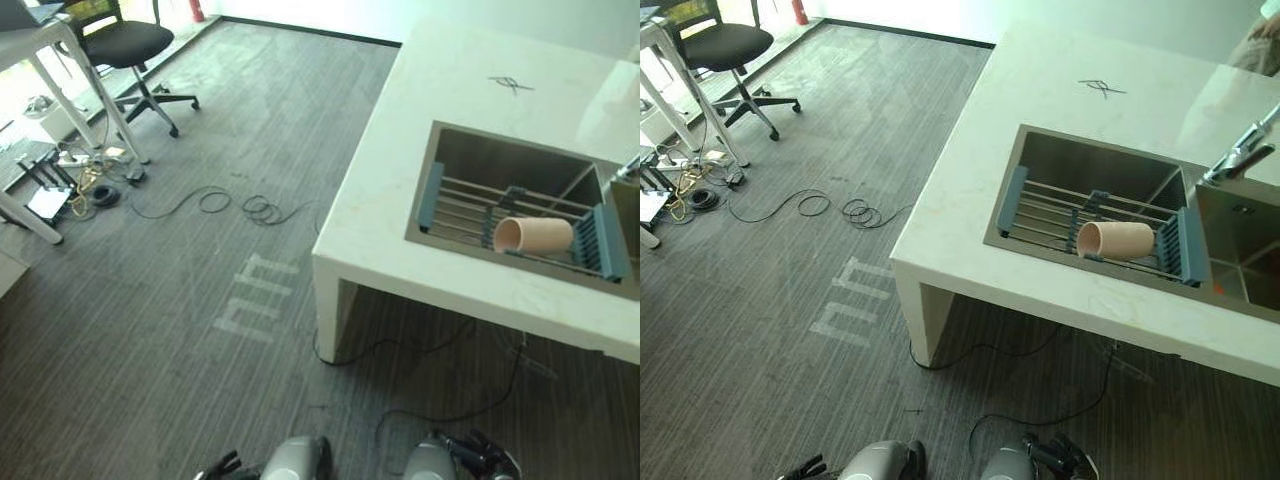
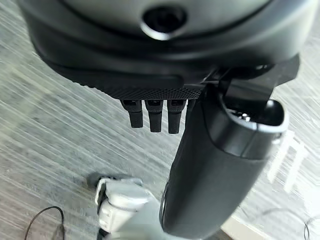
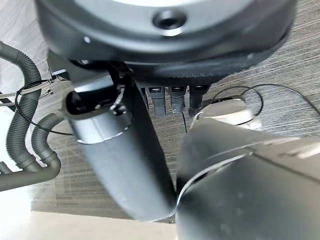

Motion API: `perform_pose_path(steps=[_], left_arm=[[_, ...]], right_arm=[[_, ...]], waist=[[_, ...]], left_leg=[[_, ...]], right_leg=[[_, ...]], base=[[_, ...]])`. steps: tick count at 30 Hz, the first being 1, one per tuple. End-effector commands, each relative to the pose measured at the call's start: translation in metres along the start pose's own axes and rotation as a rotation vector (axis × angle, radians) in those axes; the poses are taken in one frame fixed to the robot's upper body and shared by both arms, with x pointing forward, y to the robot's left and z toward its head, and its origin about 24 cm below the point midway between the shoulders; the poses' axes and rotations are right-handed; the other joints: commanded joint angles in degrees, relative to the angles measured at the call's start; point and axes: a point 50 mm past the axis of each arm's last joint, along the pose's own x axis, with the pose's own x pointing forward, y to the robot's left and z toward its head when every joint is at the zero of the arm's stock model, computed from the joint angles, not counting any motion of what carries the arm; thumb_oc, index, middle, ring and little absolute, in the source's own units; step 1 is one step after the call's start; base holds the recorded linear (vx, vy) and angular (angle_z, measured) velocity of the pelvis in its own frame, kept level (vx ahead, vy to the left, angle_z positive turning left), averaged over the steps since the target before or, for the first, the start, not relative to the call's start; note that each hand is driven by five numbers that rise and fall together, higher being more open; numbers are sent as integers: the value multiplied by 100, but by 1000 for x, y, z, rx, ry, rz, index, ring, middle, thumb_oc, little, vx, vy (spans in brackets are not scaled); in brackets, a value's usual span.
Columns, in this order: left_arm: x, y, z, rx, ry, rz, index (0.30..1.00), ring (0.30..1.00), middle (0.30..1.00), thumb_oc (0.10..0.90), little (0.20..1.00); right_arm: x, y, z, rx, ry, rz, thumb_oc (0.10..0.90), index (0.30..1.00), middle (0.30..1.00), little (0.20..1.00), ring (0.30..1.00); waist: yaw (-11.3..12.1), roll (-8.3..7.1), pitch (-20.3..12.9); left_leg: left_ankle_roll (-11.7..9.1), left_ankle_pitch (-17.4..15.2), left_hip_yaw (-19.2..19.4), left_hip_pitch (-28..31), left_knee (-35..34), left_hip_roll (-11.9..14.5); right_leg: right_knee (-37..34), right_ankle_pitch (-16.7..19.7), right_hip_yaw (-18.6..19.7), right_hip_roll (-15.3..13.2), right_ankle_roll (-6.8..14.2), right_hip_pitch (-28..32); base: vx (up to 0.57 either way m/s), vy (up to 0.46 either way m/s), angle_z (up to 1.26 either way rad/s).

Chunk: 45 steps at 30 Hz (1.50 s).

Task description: Place the dishes in the dishwasher.

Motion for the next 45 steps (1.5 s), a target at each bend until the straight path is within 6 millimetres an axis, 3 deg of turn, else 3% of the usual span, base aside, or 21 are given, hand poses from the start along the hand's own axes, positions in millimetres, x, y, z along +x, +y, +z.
perform_pose_path(steps=[1,2,3,4,6,8,10,13,16,18,20,21,22,23,24,28,35,40,41,43,45], left_arm=[[-7,2,-22,-45,48,69,900,900,900,800,900],[-8,4,-24,-30,56,78,900,900,900,800,900],[-10,12,-28,-65,65,120,900,900,900,800,900],[-11,15,-29,-86,67,110,900,900,900,800,900],[-11,14,-29,-76,63,97,900,900,900,800,900],[-11,5,-31,-58,55,60,900,900,900,800,900],[-11,-2,-33,-65,50,43,900,900,900,800,900],[-10,-4,-29,-76,42,29,900,900,900,800,900],[-8,-4,-26,-91,43,36,900,900,900,800,900],[-5,2,-14,-95,12,74,900,900,900,800,900],[-4,4,-7,-124,-26,91,900,900,900,800,900],[-3,3,-3,-148,-47,99,900,900,900,800,900],[-1,1,6,-166,-80,107,900,900,900,800,900],[1,5,23,-174,-144,143,900,900,900,800,900],[0,11,26,-216,-167,171,900,900,900,800,900],[-4,21,33,-214,-251,207,900,900,900,800,900],[-5,26,48,-250,-329,255,900,900,900,800,900],[-18,69,74,-498,-503,472,900,900,900,800,900],[-36,113,92,-518,-589,608,900,900,900,800,900],[-47,137,100,-467,-550,767,900,900,900,800,900],[-74,180,108,-439,-551,1027,900,900,900,800,900]], right_arm=[[2,-18,35,-193,-115,19,800,900,900,900,900],[2,-15,38,-218,-127,31,800,900,900,900,900],[2,-16,42,-250,-146,40,800,900,900,900,900],[1,-20,41,-238,-150,26,800,900,900,900,900],[0,-23,41,-232,-148,16,800,900,900,900,900],[-1,-29,41,-233,-138,-3,800,900,900,900,900],[-1,-30,40,-248,-120,-10,800,900,900,900,900],[0,-31,37,-243,-98,-39,800,900,900,900,900],[2,-27,36,-227,-87,-60,800,900,900,900,900],[3,-24,38,-221,-92,-43,800,900,900,900,900],[2,-27,37,-230,-85,-46,800,900,900,900,900],[1,-31,34,-227,-69,-63,800,900,900,900,900],[0,-35,31,-205,-50,-89,800,900,900,900,900],[-1,-36,26,-172,-23,-102,800,900,900,900,900],[-2,-37,22,-175,-11,-109,800,900,900,900,900],[-2,-42,26,-155,-22,-126,800,900,900,900,900],[-5,-48,19,-117,0,-117,800,900,900,900,900],[-11,-61,9,-137,49,-143,800,900,900,900,900],[-15,-70,7,-113,44,-155,800,900,900,900,900],[-16,-73,8,-72,37,-169,800,900,900,900,900],[-18,-79,7,-70,43,-180,800,900,900,900,900]], waist=[[11,227,-163],[13,211,-165],[40,165,-113],[37,183,-49],[53,196,-34],[163,278,-14],[247,387,-16],[267,571,-18],[344,680,-58],[283,803,33],[196,838,151],[158,841,177],[140,824,191],[39,743,204],[83,660,124],[209,505,-104],[119,513,-289],[55,587,-346],[84,614,-368],[101,631,-394],[95,671,-421]], left_leg=[[-387,187,-282,752,-753,815],[-440,270,-269,738,-753,946],[-499,994,-195,605,-753,1196],[-477,1285,-86,211,-229,1238],[-448,1279,-120,64,-46,1085],[-318,961,-168,-111,-83,244],[-231,964,-272,-6,-669,-286],[-138,911,-193,-285,-753,-603],[9,886,-122,-406,-753,-531],[281,754,-12,-273,-753,-298],[458,688,-114,-187,-753,-269],[490,656,-180,-136,-753,-269],[393,610,-250,-44,-753,-242],[321,516,-362,67,-753,-237],[274,524,-337,76,-753,-253],[-15,511,-223,-47,-753,-90],[-134,490,-223,-176,-753,77],[-152,430,-215,-83,-753,75],[-143,423,-237,-57,-753,89],[-138,448,-258,-87,-753,97],[-143,438,-261,-108,-753,113]], right_leg=[[-304,310,-370,387,-73,172],[-304,267,-415,460,-157,182],[-304,69,-468,686,-418,261],[-304,-63,-571,820,-612,374],[-304,-82,-606,846,-659,397],[-304,-84,-633,927,-648,411],[-304,-105,-596,1101,-634,438],[-304,-145,-622,1402,-662,505],[-304,-274,-791,1672,-732,695],[1495,-93,-999,1550,-582,197],[2502,51,-801,1306,-592,-403],[2342,89,-765,1170,-641,-417],[1192,87,-777,970,-670,-60],[-44,69,-477,1062,-570,391],[-304,145,-550,957,-502,445],[-304,38,-590,782,-325,280],[-304,-42,-566,890,-354,230],[-304,-155,-546,866,-355,334],[-304,-190,-550,863,-354,388],[-304,-184,-559,856,-349,381],[-304,-218,-558,855,-341,383]], base=[[118,-558,-16],[108,-731,-23],[102,-840,-3],[87,-722,-3],[61,-241,0],[136,-105,9],[203,-8,-7],[196,62,-43],[173,87,-30],[100,76,-21],[5,2,-58],[50,-150,-41],[132,-385,1],[160,-476,14],[144,-432,30],[53,-226,23],[16,-72,-4],[18,29,6],[0,0,0],[0,0,0],[-30,33,3]])
